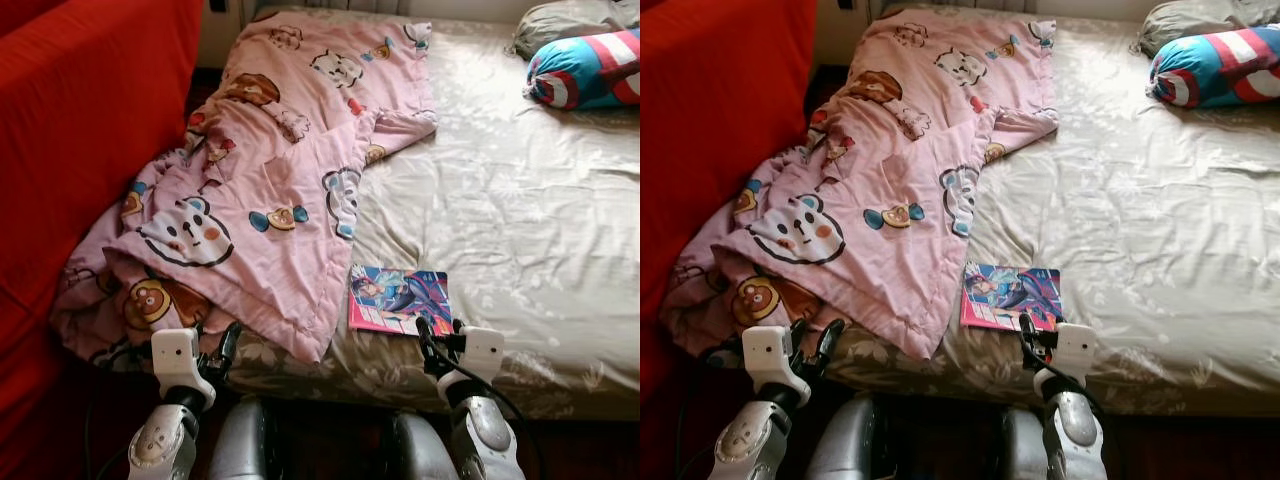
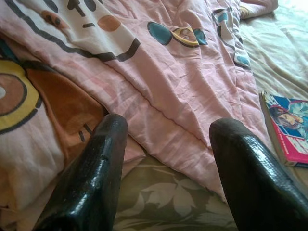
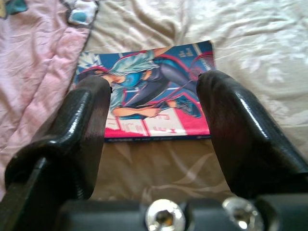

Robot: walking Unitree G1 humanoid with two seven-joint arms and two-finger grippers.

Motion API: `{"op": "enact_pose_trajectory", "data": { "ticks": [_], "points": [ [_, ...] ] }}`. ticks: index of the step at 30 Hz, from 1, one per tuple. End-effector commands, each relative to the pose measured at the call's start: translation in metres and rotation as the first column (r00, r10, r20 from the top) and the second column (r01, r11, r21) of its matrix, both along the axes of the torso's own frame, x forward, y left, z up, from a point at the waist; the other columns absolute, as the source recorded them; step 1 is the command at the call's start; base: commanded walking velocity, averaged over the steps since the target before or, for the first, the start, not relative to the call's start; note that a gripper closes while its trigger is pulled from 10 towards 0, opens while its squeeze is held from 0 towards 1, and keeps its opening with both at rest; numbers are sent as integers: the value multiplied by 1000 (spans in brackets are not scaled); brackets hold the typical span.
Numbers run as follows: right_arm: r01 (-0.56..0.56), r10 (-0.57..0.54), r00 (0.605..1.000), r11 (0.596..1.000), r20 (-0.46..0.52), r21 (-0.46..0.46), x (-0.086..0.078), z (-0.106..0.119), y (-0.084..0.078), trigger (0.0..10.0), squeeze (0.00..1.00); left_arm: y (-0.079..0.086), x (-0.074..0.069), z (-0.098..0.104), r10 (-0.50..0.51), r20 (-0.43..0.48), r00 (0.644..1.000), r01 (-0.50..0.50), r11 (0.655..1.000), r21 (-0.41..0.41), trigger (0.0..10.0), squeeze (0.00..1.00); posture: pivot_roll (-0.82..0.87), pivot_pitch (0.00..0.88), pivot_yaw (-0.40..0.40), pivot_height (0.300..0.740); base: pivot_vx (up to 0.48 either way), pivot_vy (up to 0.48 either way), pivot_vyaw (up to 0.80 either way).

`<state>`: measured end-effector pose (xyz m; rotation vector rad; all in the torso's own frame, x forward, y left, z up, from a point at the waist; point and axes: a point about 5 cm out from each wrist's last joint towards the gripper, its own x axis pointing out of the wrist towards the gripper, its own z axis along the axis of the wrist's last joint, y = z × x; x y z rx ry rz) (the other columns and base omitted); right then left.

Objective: Clean up the room

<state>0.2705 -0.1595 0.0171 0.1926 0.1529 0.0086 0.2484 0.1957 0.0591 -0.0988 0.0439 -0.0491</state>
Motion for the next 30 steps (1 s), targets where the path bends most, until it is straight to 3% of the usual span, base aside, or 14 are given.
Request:
{"op": "enact_pose_trajectory", "data": {
  "ticks": [1, 12, 19, 30],
  "points": [
    [9, -9, 1000, 1000, -27, 9, -5, -6, -2, 10000, 0, 0, -3, -2, -2, -11, 1000, 2, 1000, 2, 10000, 0, 92, 229, -28, 628, 0, 0, 0],
    [23, -23, 999, 1000, -48, 3, -6, -10, -7, 10000, 0, 1, -5, -1, -3, -14, 1000, 4, 1000, 10, 10000, 0, 100, 233, -22, 628, 114, 0, 0],
    [90, -89, 994, 996, -63, 5, -5, -11, -23, 10000, 0, -1, -5, -1, -14, -15, 1000, 15, 1000, 17, 10000, 0, 103, 235, -19, 628, 265, 0, 0],
    [104, -103, 992, 995, -74, 3, -7, -14, -26, 10000, 0, 0, -5, 0, -15, -17, 1000, 16, 999, 37, 10000, 0, 113, 232, -16, 628, 213, 0, 0]
  ]
}}
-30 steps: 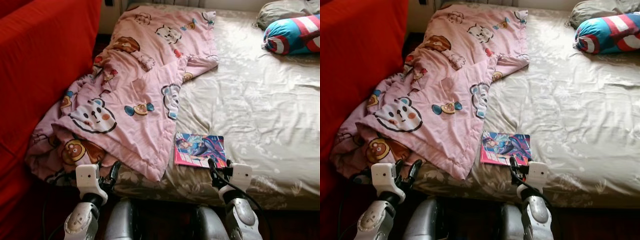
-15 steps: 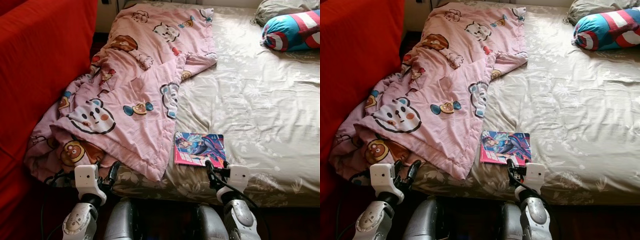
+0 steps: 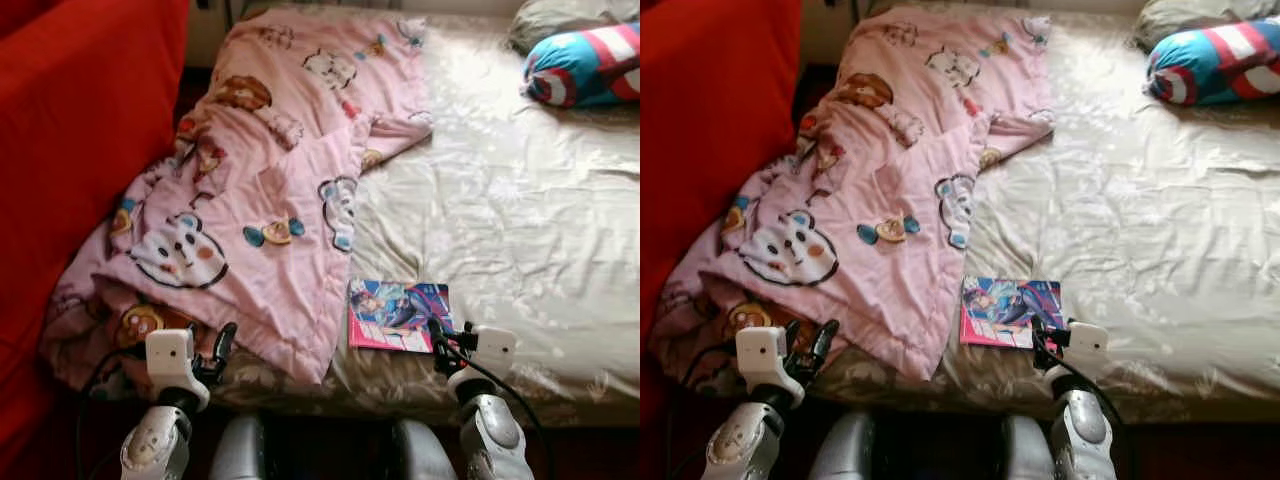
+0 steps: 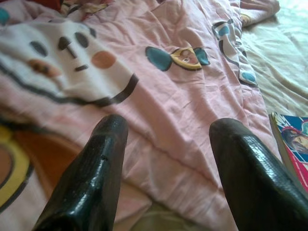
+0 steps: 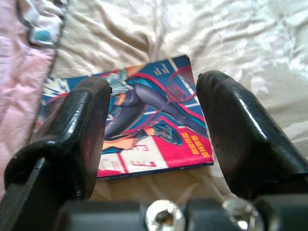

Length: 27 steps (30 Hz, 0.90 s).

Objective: Clean up the room

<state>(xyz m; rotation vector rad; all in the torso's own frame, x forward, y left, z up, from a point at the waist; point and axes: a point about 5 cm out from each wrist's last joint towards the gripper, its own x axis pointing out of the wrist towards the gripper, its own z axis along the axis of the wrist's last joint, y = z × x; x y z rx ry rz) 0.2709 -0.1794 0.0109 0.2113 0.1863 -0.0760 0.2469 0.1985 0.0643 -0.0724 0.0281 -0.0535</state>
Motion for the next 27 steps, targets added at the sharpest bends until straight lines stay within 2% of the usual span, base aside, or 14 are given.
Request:
{"op": "enact_pose_trajectory", "data": {
  "ticks": [1, 9, 15, 21, 23, 25, 27],
  "points": [
    [22, -22, 999, 1000, -33, -5, -7, -8, -6, 10000, 0, -3, -4, -5, -11, -33, 999, 11, 1000, 11, 10000, 0, 113, 232, -16, 628, 0, 0, 0],
    [55, -55, 998, 998, -43, 13, -5, -8, -10, 10000, 0, -2, -6, -4, -13, -31, 999, 13, 1000, 11, 10000, 0, 126, 234, -13, 628, 0, 0, 0],
    [184, -173, 981, 973, -89, 137, -1, -11, -27, 10000, 0, 0, -10, -1, -13, -27, 1000, 14, 1000, 17, 10000, 0, 144, 266, -3, 628, 0, 0, 0],
    [244, -222, 967, 946, -124, 213, -1, -14, -35, 10000, 0, 4, -16, 1, -11, -32, 999, 12, 1000, 27, 10000, 0, 159, 303, 10, 628, 0, 0, 0],
    [284, -254, 957, 920, -142, 271, 0, -16, -41, 10000, 0, 6, -19, 2, -13, -37, 999, 14, 999, 37, 10000, 0, 174, 326, 22, 628, 0, 0, 0],
    [294, -259, 954, 909, -152, 295, 0, -17, -42, 10000, 0, 6, -19, 4, -12, -36, 999, 13, 999, 42, 10000, 0, 182, 334, 29, 628, 0, 0, 0],
    [253, -218, 965, 919, -145, 301, 1, -17, -38, 10000, 0, 8, -20, 7, -8, -34, 999, 10, 999, 50, 10000, 0, 198, 346, 42, 628, 0, 0, 0]
  ]
}}
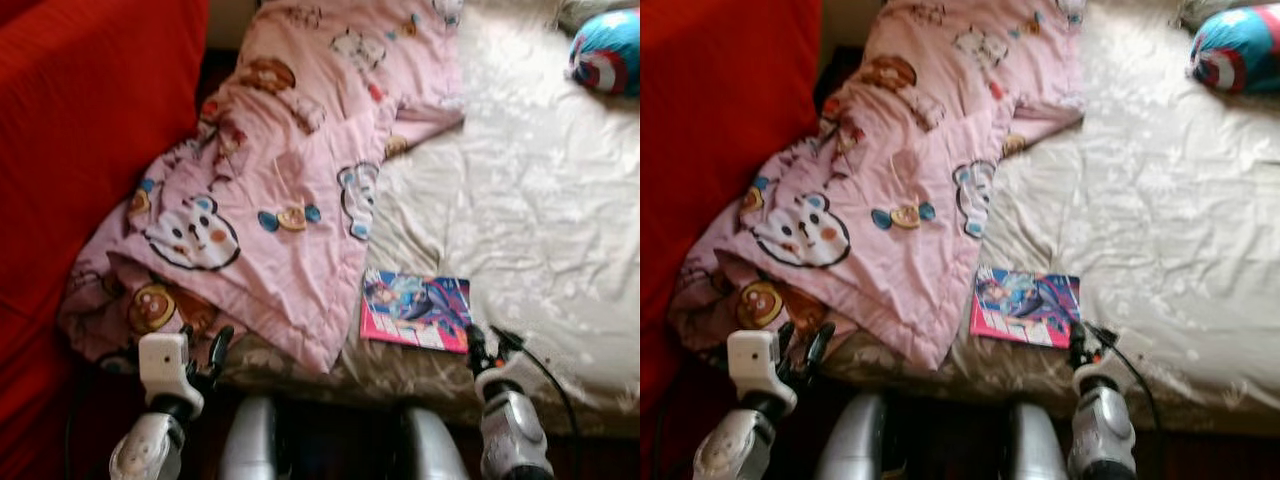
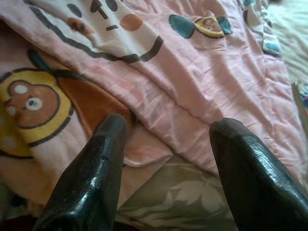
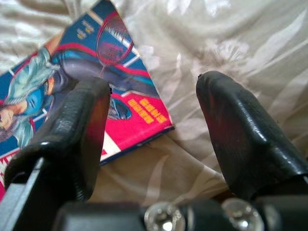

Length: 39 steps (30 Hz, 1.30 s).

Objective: Clean up the room

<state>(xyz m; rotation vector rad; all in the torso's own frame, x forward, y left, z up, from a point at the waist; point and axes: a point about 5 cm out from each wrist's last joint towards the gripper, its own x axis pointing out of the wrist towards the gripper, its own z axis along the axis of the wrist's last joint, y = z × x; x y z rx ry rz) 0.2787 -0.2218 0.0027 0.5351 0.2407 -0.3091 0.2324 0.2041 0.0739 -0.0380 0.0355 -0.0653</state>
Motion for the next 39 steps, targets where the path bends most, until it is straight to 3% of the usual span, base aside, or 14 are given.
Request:
{"op": "enact_pose_trajectory", "data": {
  "ticks": [1, 4, 10, 12, 17, 22, 33, 39],
  "points": [
    [-33, 34, 999, 999, -27, 31, -6, -8, 6, 10000, 0, 3, -5, -2, 9, -26, 1000, -8, 1000, 16, 10000, 0, 201, 349, 45, 628, 0, 0, 0],
    [-40, 38, 999, 996, 25, 84, -2, -5, 6, 10000, 0, 4, -5, 3, 7, -21, 1000, -6, 1000, 25, 10000, 0, 217, 368, 61, 628, 0, 0, 0],
    [-35, 28, 996, 996, 88, 85, 1, 3, -5, 10000, 0, 11, -14, 5, 1, -43, 999, 1, 999, 51, 10000, 0, 246, 406, 89, 628, 0, 0, 0],
    [-21, 2, 986, 993, 166, 114, 2, 10, -13, 10000, 0, 15, -21, 6, 8, -57, 998, -4, 998, 65, 10000, 0, 258, 425, 100, 628, 0, 0, 0],
    [10, -42, 971, 991, 236, 135, 1, 17, -25, 10000, 0, 19, -27, 6, 11, -76, 997, -5, 997, 80, 10000, 0, 257, 438, 112, 628, 0, 0, 0],
    [20, -54, 969, 990, 239, 142, -5, 13, -30, 10000, 0, 20, -28, 7, 7, -84, 996, 0, 996, 85, 10000, 0, 269, 443, 126, 628, 0, 0, 0],
    [156, -224, 944, 950, 242, 270, -17, 8, -49, 10000, 0, 26, -32, 9, 2, -106, 994, 10, 994, 110, 10000, 0, 275, 441, 146, 628, 0, 0, 0],
    [127, -211, 944, 941, 253, 314, -17, 6, -47, 10000, 0, 26, -32, 10, -9, -109, 994, 21, 993, 115, 10000, 0, 280, 440, 158, 628, 0, 0, 0]
  ]
}}
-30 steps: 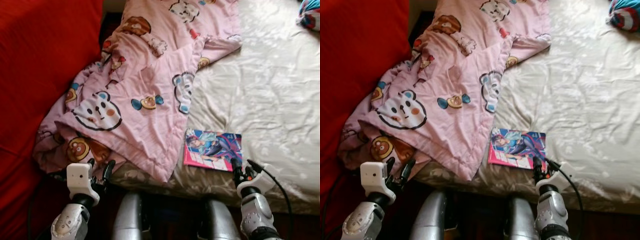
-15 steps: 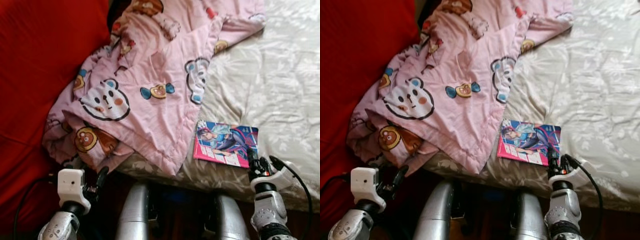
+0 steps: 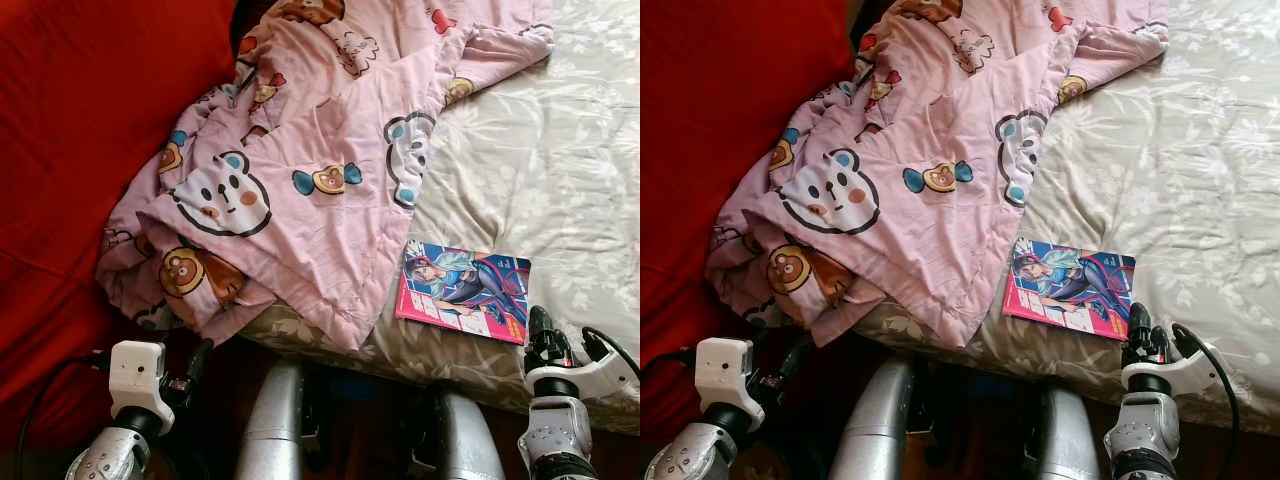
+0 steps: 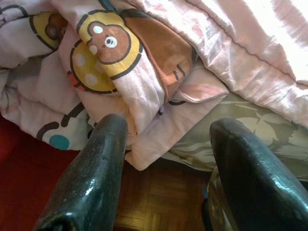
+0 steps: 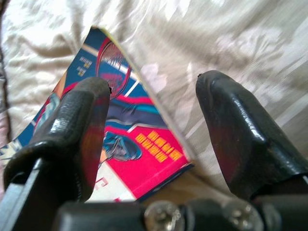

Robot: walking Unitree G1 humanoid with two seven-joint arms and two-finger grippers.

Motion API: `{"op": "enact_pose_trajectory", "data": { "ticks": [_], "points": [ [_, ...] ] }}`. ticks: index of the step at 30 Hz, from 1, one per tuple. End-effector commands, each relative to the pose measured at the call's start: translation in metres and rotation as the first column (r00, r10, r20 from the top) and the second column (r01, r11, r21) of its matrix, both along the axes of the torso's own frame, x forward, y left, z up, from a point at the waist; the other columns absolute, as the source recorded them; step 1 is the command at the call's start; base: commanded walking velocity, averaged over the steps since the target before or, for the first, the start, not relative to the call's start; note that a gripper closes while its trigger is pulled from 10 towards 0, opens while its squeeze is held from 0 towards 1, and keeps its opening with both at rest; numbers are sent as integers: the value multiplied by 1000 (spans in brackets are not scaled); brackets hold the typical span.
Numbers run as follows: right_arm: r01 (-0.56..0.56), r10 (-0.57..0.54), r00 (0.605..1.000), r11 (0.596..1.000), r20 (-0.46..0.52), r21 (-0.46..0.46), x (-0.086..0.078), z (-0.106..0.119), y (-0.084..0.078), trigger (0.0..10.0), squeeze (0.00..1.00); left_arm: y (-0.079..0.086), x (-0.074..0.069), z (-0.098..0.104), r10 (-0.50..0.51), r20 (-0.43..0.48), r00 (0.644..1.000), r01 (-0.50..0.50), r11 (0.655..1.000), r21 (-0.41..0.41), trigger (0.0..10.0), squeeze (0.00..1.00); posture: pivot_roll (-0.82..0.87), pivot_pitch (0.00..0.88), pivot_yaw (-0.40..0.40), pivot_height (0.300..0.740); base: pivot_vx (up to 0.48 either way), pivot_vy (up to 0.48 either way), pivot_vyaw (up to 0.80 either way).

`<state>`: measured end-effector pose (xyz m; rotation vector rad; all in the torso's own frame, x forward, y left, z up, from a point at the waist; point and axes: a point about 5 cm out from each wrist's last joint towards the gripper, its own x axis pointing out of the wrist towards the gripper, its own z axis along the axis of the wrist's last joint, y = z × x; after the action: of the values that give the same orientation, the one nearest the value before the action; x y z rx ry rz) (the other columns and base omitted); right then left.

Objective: Clean up the room

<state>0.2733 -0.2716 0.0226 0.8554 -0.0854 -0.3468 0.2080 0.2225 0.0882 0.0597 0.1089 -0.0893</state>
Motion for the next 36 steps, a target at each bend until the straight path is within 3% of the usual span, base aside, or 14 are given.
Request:
{"op": "enact_pose_trajectory", "data": {
  "ticks": [1, 6, 11, 19, 32, 36],
  "points": [
    [-13, 15, 999, 999, -28, 53, -11, -13, 4, 10000, 0, 7, -7, -4, 12, -38, 999, -11, 1000, 19, 10000, 0, 281, 440, 159, 628, 0, 0, 0],
    [-33, 31, 999, 993, 17, 117, -9, -13, 5, 10000, 0, 5, -8, -3, 1, -41, 999, 0, 1000, 22, 10000, 0, 284, 442, 166, 628, 0, 0, 0],
    [-9, -1, 998, 985, 57, 173, -12, -12, -4, 10000, 0, 5, -10, -2, -6, -47, 999, 7, 1000, 28, 10000, 0, 304, 449, 180, 628, 0, 0, 0],
    [32, -46, 996, 981, 71, 191, -17, -12, -14, 10000, 0, 9, -15, -2, 4, -57, 998, -1, 999, 44, 10000, 0, 310, 460, 182, 628, 0, 0, 0],
    [63, -73, 997, 972, 36, 226, -34, -26, -14, 10000, 0, 9, -22, -1, 1, -73, 997, 2, 999, 52, 10000, 0, 323, 484, 193, 628, 0, 0, 0],
    [117, -123, 992, 962, 13, 247, -41, -30, -20, 10000, 0, 9, -27, 1, 3, -81, 997, 1, 998, 55, 10000, 0, 327, 494, 197, 628, 0, 0, 0]
  ]
}}
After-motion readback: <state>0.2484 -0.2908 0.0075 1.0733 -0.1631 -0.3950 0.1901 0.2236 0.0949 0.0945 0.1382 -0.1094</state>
